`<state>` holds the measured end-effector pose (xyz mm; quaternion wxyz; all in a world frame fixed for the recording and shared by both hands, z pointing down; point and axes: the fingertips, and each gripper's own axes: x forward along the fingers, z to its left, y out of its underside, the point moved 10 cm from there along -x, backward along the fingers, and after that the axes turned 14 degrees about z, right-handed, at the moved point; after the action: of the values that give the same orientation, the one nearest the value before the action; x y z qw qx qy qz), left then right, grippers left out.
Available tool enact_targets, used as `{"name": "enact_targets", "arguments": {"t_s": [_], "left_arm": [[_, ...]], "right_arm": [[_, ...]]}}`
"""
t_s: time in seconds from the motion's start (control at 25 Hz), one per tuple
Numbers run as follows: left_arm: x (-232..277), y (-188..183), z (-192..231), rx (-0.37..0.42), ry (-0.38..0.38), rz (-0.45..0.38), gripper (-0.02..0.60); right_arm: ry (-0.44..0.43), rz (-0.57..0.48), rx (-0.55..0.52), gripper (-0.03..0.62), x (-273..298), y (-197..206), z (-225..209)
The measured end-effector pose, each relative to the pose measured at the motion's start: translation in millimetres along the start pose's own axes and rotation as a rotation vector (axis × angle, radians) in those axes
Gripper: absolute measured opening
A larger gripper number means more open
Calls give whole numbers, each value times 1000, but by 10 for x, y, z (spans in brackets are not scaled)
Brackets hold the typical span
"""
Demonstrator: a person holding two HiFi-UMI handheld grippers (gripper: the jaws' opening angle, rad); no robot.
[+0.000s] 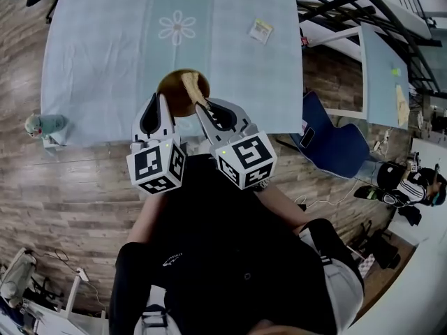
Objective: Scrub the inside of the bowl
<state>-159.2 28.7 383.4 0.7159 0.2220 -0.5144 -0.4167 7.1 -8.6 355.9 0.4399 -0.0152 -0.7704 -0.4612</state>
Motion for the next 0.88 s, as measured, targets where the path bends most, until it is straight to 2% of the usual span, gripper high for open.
{"name": "enact_targets", "arguments": {"t_s": [0.12, 0.24, 0.36, 0.56, 0.88], "left_arm": [[32, 1, -69, 14, 15, 9, 26], [60, 12, -139, 33, 40, 22, 29], [81, 36, -178, 42, 61, 32, 29], [128, 41, -152, 38, 66, 47, 29], [158, 6, -43, 30, 68, 50, 26]], "right_arm": [[81, 19, -7, 44, 16, 27, 20], [73, 61, -27, 44, 81, 65, 58], [-1, 91, -27, 44, 129, 87, 91], [-157, 99, 45, 44, 173, 75, 117], [-291, 81, 142, 44, 131, 13, 102]]}}
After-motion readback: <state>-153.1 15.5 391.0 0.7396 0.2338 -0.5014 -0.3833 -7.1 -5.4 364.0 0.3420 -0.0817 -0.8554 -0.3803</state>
